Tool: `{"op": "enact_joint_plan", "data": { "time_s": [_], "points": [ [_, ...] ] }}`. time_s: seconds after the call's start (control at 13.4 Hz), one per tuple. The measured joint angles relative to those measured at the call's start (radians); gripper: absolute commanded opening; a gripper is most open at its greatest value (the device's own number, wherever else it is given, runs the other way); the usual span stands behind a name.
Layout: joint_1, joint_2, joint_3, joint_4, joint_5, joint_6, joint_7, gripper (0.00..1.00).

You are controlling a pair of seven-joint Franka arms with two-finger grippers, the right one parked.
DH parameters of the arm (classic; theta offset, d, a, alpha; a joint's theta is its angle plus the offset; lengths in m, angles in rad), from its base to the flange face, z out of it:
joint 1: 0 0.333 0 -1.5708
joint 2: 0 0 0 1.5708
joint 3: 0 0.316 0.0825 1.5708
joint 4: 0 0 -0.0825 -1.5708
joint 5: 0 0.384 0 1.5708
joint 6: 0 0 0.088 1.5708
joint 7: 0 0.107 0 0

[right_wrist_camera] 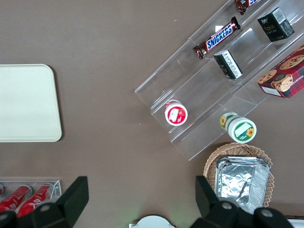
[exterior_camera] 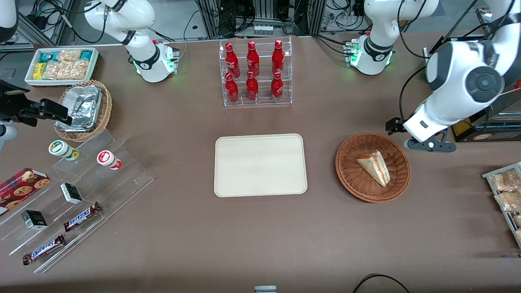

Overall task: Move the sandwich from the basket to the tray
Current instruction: 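Move the left gripper over the wicker basket and lower toward the sandwich, then close the left gripper on the wrapped sandwich and lift it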

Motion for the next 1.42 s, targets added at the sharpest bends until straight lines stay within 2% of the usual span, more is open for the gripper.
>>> {"op": "enact_joint_plan", "data": {
  "time_s": [0.3,0.82,1.05,1.42],
  "points": [
    [0.001,0.005,0.000,-0.079,0.000,0.148,-0.221,1.00],
    [-0.001,0.109,-0.004,-0.097,0.000,0.349,-0.819,1.00],
    [-0.001,0.144,-0.005,-0.097,-0.001,0.379,-0.947,1.00],
    [-0.003,0.184,-0.011,-0.097,-0.001,0.393,-0.984,1.00]
  ]
}}
